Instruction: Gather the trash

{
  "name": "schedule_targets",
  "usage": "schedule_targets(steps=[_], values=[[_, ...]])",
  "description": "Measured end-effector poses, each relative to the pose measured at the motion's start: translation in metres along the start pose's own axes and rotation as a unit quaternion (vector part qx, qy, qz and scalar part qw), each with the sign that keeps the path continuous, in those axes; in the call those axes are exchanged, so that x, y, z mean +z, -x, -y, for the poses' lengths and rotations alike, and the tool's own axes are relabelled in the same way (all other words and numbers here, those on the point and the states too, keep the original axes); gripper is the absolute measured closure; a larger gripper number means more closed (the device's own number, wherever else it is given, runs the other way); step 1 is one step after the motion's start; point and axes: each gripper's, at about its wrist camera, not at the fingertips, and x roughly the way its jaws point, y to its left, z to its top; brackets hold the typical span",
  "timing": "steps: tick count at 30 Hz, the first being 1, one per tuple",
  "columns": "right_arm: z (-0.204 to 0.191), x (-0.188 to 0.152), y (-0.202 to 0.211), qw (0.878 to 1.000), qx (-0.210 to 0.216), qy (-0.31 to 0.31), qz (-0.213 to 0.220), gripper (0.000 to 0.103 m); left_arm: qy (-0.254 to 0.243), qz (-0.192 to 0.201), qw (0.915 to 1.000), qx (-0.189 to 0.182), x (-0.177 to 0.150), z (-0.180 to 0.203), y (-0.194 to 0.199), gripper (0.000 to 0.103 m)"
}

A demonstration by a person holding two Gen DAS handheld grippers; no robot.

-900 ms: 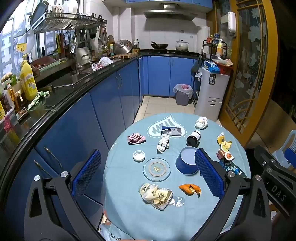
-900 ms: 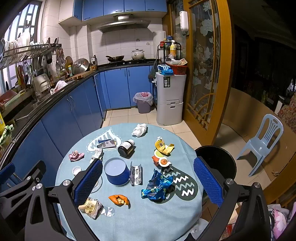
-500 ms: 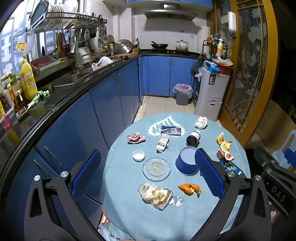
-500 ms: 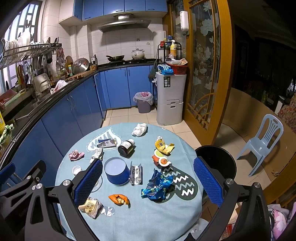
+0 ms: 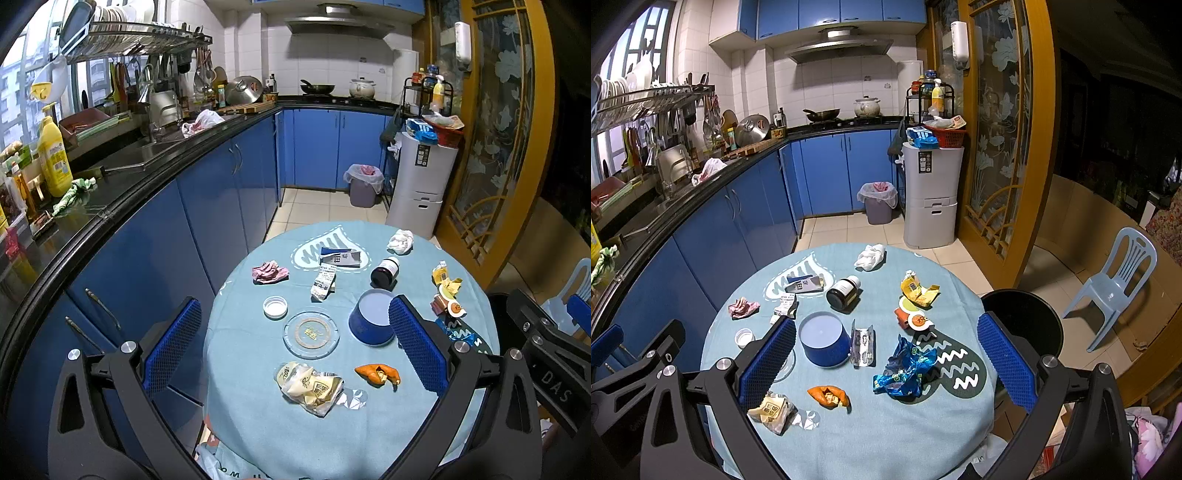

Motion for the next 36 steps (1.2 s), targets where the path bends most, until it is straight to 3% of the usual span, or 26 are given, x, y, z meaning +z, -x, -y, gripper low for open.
schedule_targets(steps=[36], values=[[0.0002,-0.0003,0.0013,1.000,0.000,0.001,0.000,0.007,0.001,-0.002,1.0000,-0.002,-0.0015,0.0043,-0.0015,0.003]])
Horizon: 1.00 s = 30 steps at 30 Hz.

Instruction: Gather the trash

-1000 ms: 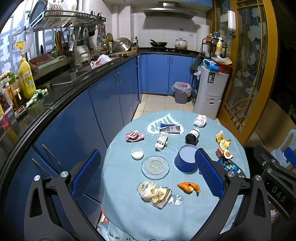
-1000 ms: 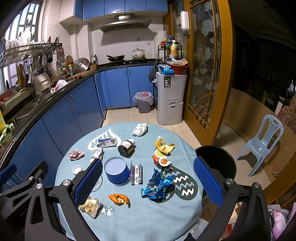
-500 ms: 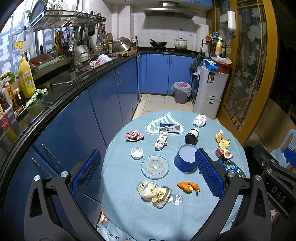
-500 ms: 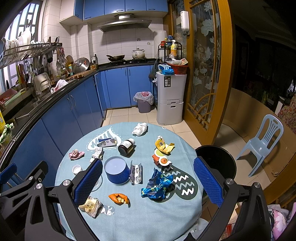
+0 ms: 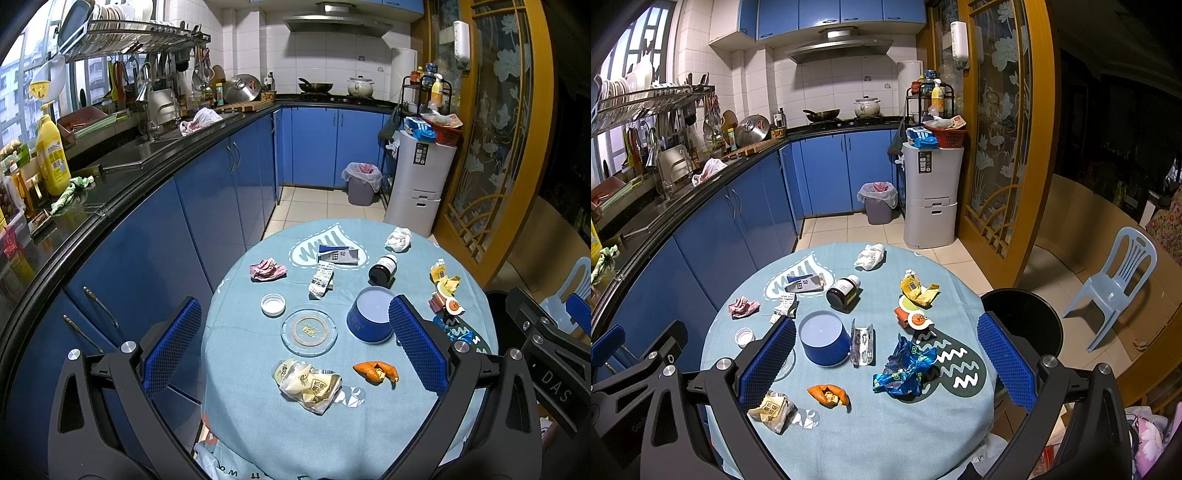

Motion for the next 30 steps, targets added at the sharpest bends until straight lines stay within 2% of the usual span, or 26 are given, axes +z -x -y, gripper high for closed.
schedule_targets(steps=[30], values=[[-0.0005,0.0010,0.0031,1.000,0.000,0.000,0.001,0.007,0.000,0.000,1.0000,-0.001,-0.0007,0.0026,-0.0003,0.003]])
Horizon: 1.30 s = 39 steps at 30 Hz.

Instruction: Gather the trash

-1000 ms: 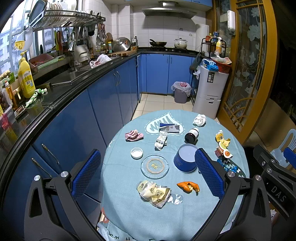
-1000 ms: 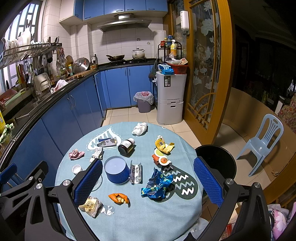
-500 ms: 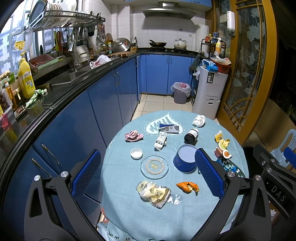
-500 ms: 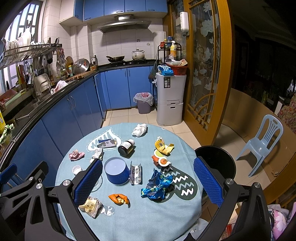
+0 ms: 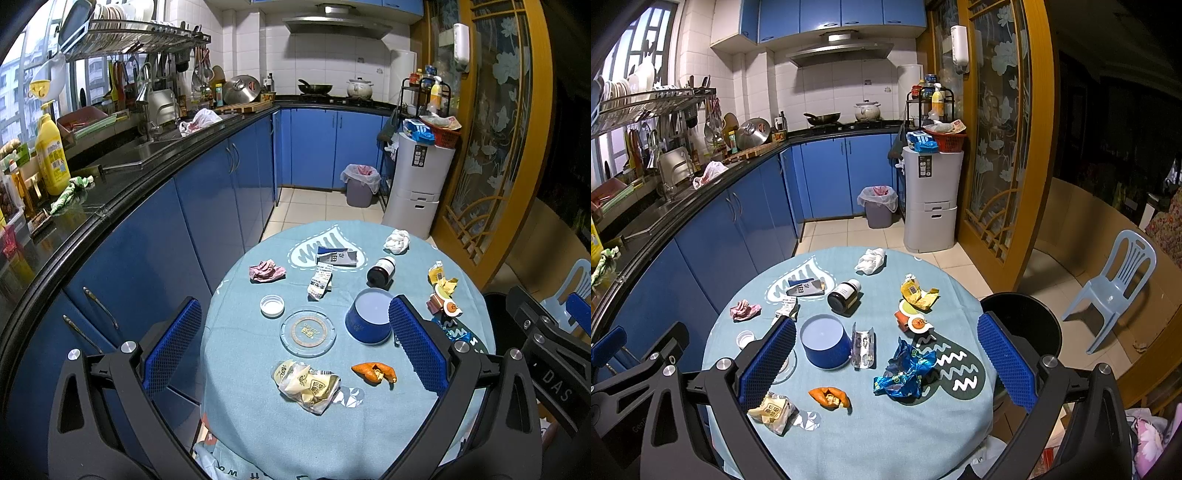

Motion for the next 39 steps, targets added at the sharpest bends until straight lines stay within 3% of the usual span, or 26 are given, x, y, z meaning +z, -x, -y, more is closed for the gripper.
schedule_targets(steps=[22,29,32,35,39], values=[[0.000,0.001,0.001,1.000,0.000,-0.001,-0.006,0.007,-0.001,-0.004,1.0000,-0.004,-0.006,0.005,-0.003,0.003],[0.000,-0.005,-0.013,1.000,0.001,-0.001,-0.019,0.007,0.001,-0.026,0.9996,-0.008,-0.008,0.002,-0.017,0.003],[0.001,-0.008,-0.027,0.999,0.007,-0.005,-0.044,0.007,0.002,-0.055,0.9984,-0.012,-0.011,0.002,-0.033,0.003],[0.007,-0.016,-0.058,0.995,-0.001,-0.017,-0.100,0.007,0.003,-0.116,0.9931,-0.015,-0.019,0.001,-0.063,0.003],[0.015,-0.033,-0.099,0.983,-0.011,-0.027,-0.183,0.007,-0.007,-0.214,0.9762,-0.033,-0.042,0.002,-0.111,0.003]])
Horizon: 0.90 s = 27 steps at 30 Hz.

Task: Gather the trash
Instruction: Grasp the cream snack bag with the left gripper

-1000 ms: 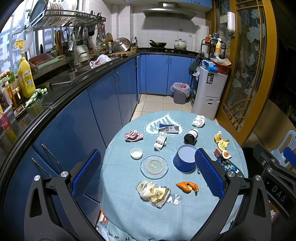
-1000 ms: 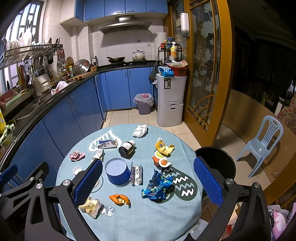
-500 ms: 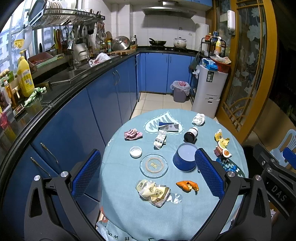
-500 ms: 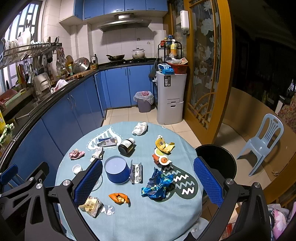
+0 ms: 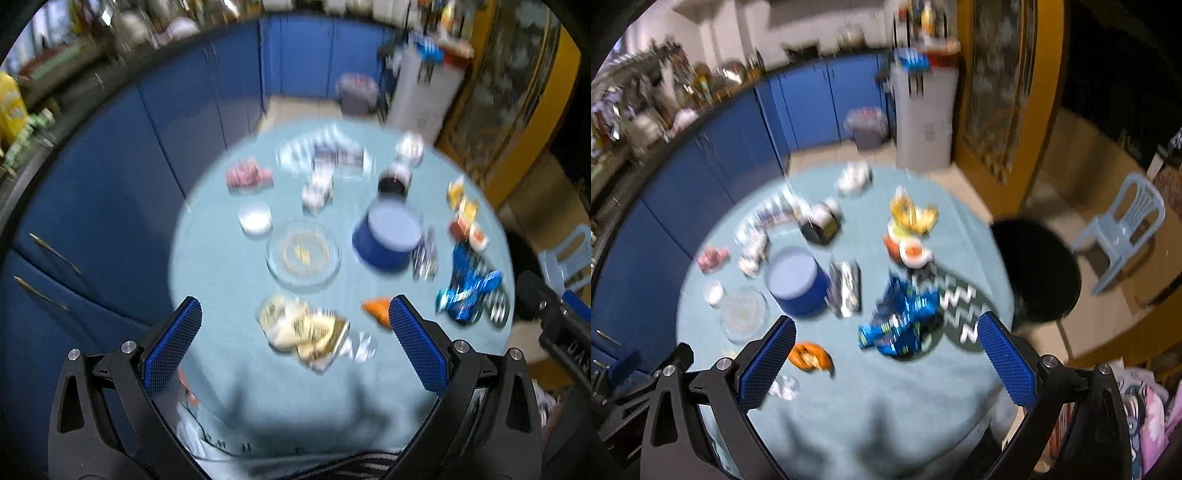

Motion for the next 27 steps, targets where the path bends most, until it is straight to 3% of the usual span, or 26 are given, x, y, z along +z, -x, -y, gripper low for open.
schedule_targets(steps=[5,10,17,22,24,25,27], values=[[-0.001,-0.011,-0.052,0.996,-0.020,0.027,-0.085,0.007,-0.011,-0.093,0.9954,-0.021,-0.010,0.000,-0.054,0.005],[0.003,-0.020,-0.086,0.990,-0.025,0.035,-0.135,0.007,-0.026,-0.161,0.9858,-0.041,-0.018,0.004,-0.090,0.008],[0.006,-0.018,-0.102,0.986,-0.017,0.040,-0.161,0.007,-0.033,-0.189,0.9812,-0.024,-0.015,0.010,-0.111,0.023],[0.008,-0.016,-0.112,0.985,-0.009,0.039,-0.168,0.007,-0.023,-0.190,0.9815,-0.011,-0.011,0.005,-0.114,0.027],[0.009,-0.015,-0.116,0.984,-0.004,0.038,-0.172,0.008,-0.018,-0.188,0.9819,-0.006,-0.006,0.002,-0.116,0.034],[0.010,-0.015,-0.118,0.984,0.001,0.036,-0.175,0.011,-0.015,-0.185,0.9825,-0.004,-0.004,0.000,-0.116,0.038],[0.010,-0.016,-0.123,0.982,0.002,0.036,-0.184,0.048,-0.009,-0.179,0.9837,-0.005,-0.001,-0.002,-0.114,0.050]])
